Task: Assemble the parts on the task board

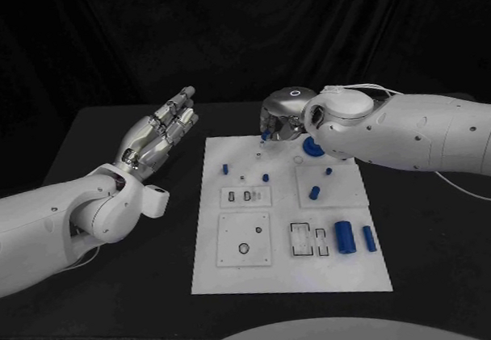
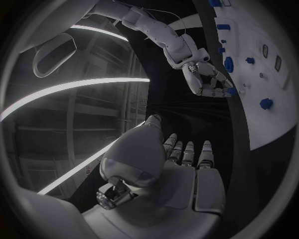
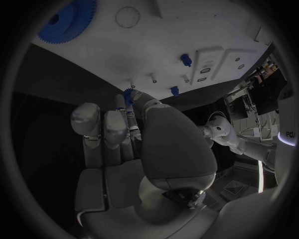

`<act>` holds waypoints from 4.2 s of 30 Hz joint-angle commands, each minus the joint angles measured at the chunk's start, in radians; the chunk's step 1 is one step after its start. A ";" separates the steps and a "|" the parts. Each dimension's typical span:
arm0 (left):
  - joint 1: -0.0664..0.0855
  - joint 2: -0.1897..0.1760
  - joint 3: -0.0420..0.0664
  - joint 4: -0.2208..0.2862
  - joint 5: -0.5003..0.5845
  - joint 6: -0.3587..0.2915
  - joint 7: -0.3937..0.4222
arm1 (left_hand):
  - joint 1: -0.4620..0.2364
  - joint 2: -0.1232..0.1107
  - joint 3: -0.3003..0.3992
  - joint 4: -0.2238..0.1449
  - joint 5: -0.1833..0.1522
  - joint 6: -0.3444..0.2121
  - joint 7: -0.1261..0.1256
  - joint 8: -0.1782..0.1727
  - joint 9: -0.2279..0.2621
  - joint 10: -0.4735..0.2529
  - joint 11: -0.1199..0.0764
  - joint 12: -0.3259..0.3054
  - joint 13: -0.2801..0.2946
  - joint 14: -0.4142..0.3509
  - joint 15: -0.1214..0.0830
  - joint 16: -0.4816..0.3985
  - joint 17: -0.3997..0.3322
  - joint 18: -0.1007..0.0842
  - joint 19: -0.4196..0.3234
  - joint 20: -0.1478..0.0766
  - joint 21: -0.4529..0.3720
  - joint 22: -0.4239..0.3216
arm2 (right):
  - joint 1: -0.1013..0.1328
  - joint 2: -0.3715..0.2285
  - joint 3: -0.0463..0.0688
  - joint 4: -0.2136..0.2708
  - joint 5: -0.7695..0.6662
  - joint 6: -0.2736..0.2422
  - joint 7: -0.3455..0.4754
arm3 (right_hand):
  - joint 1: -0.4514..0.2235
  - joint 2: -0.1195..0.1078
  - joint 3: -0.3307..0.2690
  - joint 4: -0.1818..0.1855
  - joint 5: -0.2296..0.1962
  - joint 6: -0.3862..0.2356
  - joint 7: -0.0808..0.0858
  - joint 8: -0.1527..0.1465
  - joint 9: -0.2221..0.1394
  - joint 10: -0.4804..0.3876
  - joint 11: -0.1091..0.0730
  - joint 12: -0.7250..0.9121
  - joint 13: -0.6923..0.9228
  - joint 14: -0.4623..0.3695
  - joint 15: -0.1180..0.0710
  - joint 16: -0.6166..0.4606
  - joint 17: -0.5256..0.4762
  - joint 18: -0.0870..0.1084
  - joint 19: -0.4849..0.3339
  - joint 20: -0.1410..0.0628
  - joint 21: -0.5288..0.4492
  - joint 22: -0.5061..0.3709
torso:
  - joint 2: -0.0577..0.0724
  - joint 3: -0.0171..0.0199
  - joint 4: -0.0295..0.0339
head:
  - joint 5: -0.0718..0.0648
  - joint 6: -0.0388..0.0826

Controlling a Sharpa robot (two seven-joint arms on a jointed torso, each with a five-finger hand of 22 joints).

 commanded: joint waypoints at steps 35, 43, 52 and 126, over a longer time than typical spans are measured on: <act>0.002 0.017 0.001 -0.009 -0.002 0.029 0.015 | 0.013 0.002 0.009 -0.001 0.012 -0.002 0.005 0.006 0.001 0.000 0.007 -0.007 -0.001 0.000 0.007 -0.004 -0.001 0.017 0.001 0.007 -0.003 -0.001 | -0.028 0.031 0.001 -0.035 0.001 0.013 -0.028 | -0.014 -0.003 0.000 0.010 -0.026 -0.023 0.001 -0.020 0.055 -0.032 0.006 -0.006 -0.001 -0.005 0.011 0.004 -0.004 -0.004 -0.008 0.010 0.001 0.005 | -0.001 -0.0016 -0.0008 | -0.002 -0.004; 0.002 0.019 0.001 -0.014 -0.002 0.033 0.011 | 0.014 0.004 0.011 0.000 0.013 -0.002 0.006 0.006 0.001 0.000 0.009 -0.007 -0.001 0.000 0.009 -0.004 -0.001 0.017 0.001 0.009 -0.003 -0.001 | -0.028 0.033 0.001 -0.038 0.001 0.030 -0.034 | -0.019 -0.008 -0.001 0.015 -0.038 -0.053 0.006 -0.041 0.050 -0.073 0.012 -0.007 -0.002 -0.016 0.015 -0.005 -0.016 -0.001 -0.021 0.014 -0.011 -0.001 | -0.001 -0.0013 -0.0010 | -0.005 -0.004; 0.002 0.024 0.001 -0.019 -0.002 0.038 0.004 | 0.022 0.005 0.019 -0.003 0.018 0.006 0.013 0.007 0.002 0.000 0.015 -0.007 -0.001 0.000 0.013 -0.004 -0.001 0.017 0.001 0.015 -0.003 -0.001 | -0.030 0.040 0.001 -0.043 0.001 0.041 -0.031 | -0.041 -0.019 -0.015 0.032 -0.087 -0.150 0.009 -0.049 0.024 -0.138 0.017 -0.004 0.001 -0.037 0.000 -0.017 -0.035 0.005 -0.044 0.004 -0.035 -0.009 | -0.001 -0.0018 0.0002 | -0.003 -0.012; -0.002 0.013 0.001 -0.030 -0.002 0.063 -0.047 | 0.038 0.000 0.039 -0.006 0.032 0.006 0.011 0.007 0.003 0.000 0.013 -0.007 -0.001 0.000 0.056 -0.004 -0.001 0.015 0.001 0.035 -0.003 -0.001 | -0.014 -0.290 -0.001 0.176 0.001 0.050 -0.116 | -0.201 0.030 -0.253 0.095 -0.063 -0.268 -0.053 -0.032 0.077 0.324 -0.086 1.504 1.506 0.106 -0.054 0.450 0.596 -0.092 0.171 -0.047 0.369 0.446 | -0.008 -0.0047 -0.0103 | -0.016 0.008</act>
